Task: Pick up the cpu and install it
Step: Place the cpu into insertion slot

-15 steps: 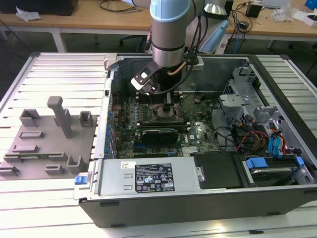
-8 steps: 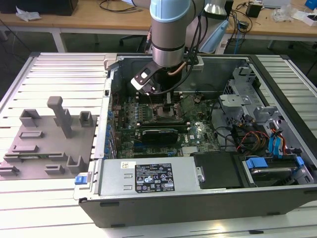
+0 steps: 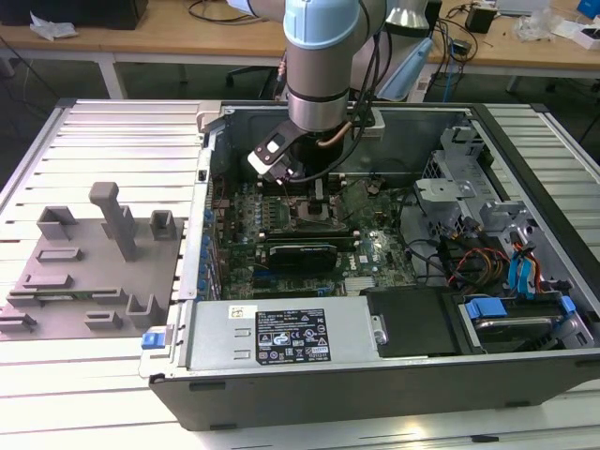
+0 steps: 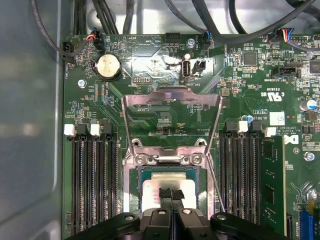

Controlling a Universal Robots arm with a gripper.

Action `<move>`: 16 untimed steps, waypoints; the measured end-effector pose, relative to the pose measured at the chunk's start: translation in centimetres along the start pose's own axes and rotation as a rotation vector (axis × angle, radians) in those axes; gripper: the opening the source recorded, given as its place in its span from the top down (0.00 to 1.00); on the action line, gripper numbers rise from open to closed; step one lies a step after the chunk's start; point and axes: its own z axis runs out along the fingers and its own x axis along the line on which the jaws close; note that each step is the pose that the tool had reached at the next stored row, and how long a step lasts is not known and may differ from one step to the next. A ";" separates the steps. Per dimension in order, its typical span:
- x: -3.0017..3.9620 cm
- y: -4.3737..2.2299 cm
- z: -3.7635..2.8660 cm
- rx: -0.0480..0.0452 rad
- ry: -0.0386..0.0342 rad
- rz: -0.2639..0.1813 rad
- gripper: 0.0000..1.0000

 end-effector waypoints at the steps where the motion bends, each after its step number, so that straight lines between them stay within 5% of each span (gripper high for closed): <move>1: 0.00 0.00 0.04 0.0001 -0.0001 0.000 0.89; 16: 0.03 0.01 0.07 -0.0012 0.0024 0.000 0.89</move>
